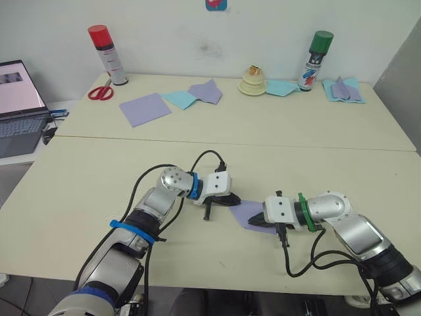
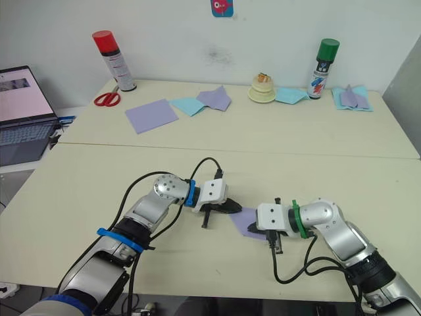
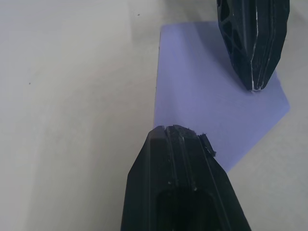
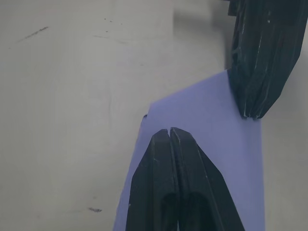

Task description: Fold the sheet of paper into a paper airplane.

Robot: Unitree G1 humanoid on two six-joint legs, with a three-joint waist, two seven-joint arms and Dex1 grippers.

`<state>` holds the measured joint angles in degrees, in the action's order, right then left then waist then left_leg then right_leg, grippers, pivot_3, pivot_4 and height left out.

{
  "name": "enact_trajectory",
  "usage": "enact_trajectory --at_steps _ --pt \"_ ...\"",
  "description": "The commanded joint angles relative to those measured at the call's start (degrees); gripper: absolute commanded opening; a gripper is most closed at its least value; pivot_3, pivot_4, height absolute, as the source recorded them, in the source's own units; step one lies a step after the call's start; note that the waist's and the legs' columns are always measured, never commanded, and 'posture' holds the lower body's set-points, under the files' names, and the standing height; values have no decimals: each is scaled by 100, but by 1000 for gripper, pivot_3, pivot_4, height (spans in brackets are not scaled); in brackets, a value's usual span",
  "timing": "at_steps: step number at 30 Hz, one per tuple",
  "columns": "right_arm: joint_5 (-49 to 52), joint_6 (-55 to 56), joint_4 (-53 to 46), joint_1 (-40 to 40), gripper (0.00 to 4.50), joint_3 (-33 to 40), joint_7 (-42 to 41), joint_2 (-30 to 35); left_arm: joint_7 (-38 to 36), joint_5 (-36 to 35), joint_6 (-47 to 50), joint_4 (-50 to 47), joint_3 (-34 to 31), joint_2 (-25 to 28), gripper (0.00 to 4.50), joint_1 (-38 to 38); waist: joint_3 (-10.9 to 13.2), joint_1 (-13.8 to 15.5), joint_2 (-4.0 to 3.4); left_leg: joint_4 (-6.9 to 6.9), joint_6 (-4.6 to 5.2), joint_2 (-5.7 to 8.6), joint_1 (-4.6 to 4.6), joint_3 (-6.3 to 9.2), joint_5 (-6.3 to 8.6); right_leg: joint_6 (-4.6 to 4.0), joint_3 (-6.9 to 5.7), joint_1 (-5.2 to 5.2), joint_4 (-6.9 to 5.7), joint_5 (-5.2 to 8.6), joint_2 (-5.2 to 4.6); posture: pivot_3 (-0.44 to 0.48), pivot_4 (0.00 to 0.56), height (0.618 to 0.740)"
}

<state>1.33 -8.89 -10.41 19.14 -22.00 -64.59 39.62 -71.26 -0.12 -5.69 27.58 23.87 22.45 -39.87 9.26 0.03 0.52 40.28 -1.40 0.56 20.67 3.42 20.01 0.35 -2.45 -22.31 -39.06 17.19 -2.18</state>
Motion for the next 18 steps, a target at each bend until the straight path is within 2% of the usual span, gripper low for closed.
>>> enact_trajectory --at_steps 1,3,6,12,18 --pt "262 90 -420 -49 0 440 130 33 -124 158 65 131 132 -13 25 64 0 -2 0 0 0 0 0 0 0 0 0 0 0 0 0 0 150 717" --pt "426 238 -652 -246 0 695 192 93 -141 147 130 159 122 -35 25 74 -1 1 0 0 0 0 0 1 0 0 0 0 0 0 0 0 150 717" --pt "627 452 -1063 -735 635 1032 302 158 -217 127 225 176 134 -56 0 81 -4 15 3 0 0 -1 1 2 0 1 -4 3 4 0 0 0 150 717" --pt "-176 1634 -1149 -1633 2823 1062 1033 79 -336 118 373 250 121 -126 0 54 -7 -2 5 0 0 0 -7 -4 0 1 -1 7 -5 0 0 0 150 717" --pt "-1020 1911 -931 -1910 2823 876 2022 -432 -402 92 483 342 68 -175 0 -10 -11 1 7 0 0 1 -11 -8 0 1 4 10 -6 1 1 0 150 717"
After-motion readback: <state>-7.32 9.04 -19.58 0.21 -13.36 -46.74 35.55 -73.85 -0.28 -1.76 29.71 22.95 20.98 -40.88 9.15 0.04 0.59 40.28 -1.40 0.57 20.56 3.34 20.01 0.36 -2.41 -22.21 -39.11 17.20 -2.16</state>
